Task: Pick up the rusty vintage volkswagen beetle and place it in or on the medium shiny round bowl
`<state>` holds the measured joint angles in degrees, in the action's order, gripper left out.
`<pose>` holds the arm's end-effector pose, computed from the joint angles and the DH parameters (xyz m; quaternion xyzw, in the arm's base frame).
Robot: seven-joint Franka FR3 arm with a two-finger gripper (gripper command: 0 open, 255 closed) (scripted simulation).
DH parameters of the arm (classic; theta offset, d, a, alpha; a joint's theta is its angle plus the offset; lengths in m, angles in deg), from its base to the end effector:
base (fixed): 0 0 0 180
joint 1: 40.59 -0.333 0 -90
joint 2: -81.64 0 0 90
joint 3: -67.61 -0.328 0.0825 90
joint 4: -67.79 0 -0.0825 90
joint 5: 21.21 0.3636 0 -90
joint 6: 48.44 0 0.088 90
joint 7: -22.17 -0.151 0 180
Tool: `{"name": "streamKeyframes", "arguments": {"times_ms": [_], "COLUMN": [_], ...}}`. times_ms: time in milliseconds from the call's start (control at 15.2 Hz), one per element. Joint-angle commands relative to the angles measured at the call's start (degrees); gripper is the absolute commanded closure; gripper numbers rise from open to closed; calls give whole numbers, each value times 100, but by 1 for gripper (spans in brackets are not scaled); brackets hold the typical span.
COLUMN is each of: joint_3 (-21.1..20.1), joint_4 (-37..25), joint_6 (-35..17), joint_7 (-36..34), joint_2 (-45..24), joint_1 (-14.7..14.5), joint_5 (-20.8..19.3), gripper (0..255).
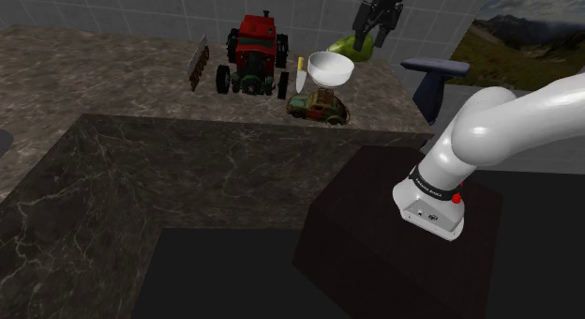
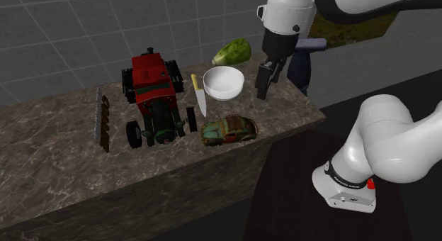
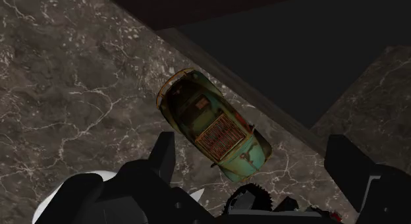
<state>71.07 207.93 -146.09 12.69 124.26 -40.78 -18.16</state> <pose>0.2982 -0.0123 0.5137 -0.9932 0.1065 0.0023 0.0468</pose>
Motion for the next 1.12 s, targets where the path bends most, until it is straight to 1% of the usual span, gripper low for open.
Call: {"name": "streamKeyframes", "arguments": {"times_ms": [0,528,924,1056], "joint_3": [0,50,-11,-7], "joint_4": [0,135,34,81], "joint_6": [0,-1261,-2205,-2305], "joint_7": [0,1363,2169,2177], "joint_2": [0,-1526,-2799,-2854], "joint_1": [0,-369,-545,-541], "joint_5": [0,-643,-1194,-1214], "gripper": [0,0,0,0]}}
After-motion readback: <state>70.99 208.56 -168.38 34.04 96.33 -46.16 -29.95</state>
